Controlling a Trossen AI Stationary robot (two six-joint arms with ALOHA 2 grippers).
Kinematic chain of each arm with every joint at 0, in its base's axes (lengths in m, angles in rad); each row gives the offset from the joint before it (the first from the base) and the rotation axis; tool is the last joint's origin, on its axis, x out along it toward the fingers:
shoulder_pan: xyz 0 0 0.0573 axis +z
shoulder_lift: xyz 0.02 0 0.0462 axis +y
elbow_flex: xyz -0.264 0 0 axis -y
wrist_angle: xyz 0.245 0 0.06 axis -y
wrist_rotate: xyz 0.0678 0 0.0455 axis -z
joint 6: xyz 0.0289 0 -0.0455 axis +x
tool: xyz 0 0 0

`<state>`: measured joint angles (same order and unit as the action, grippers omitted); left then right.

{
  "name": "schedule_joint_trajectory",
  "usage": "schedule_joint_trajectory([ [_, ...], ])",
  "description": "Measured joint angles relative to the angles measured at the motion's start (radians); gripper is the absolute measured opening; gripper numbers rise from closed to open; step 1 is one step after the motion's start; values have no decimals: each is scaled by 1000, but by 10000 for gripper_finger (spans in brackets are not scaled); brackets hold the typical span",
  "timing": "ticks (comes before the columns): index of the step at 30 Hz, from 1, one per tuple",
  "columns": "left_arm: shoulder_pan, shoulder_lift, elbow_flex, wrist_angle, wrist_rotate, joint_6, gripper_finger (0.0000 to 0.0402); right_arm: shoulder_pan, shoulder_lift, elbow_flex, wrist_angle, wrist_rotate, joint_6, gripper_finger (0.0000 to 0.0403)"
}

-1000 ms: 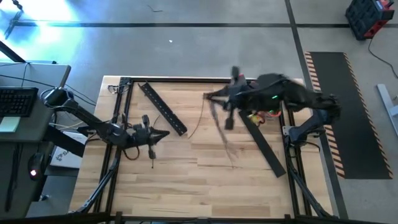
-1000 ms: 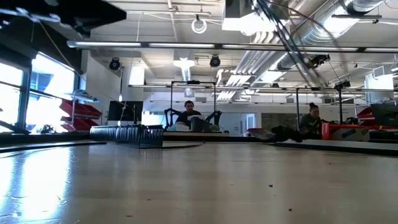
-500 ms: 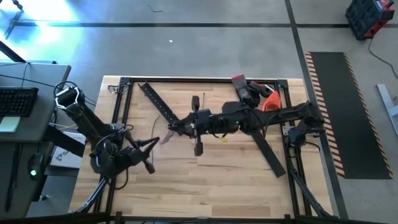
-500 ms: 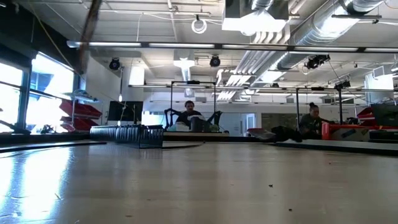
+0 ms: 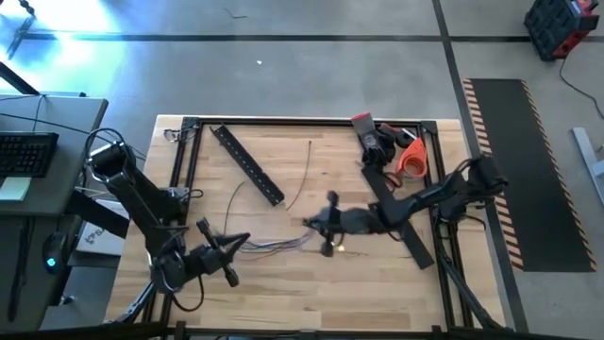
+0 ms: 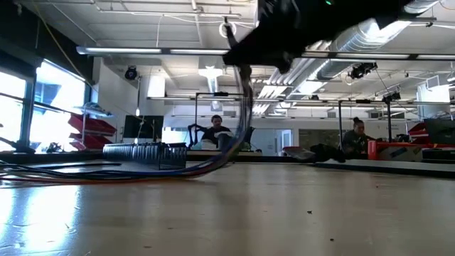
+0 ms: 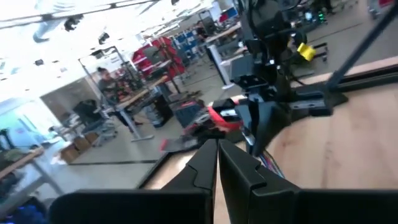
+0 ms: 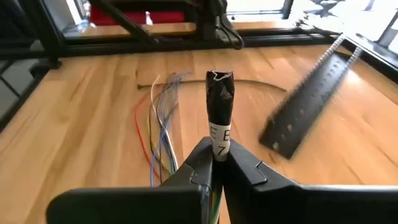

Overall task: Ziptie cables
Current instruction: Put the colored cables in the center of the table

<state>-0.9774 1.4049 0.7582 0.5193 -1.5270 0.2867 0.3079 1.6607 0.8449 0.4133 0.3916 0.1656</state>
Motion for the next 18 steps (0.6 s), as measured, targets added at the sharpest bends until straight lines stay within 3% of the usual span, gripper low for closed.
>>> schedule_joint_trajectory([
  [8, 25, 95, 0, 1, 18, -266, 0, 121, 3, -255, 142, 201, 207, 9],
  [18, 121, 98, 0, 2, 21, -453, 2, 217, 4, -364, 109, 248, 358, 9],
])
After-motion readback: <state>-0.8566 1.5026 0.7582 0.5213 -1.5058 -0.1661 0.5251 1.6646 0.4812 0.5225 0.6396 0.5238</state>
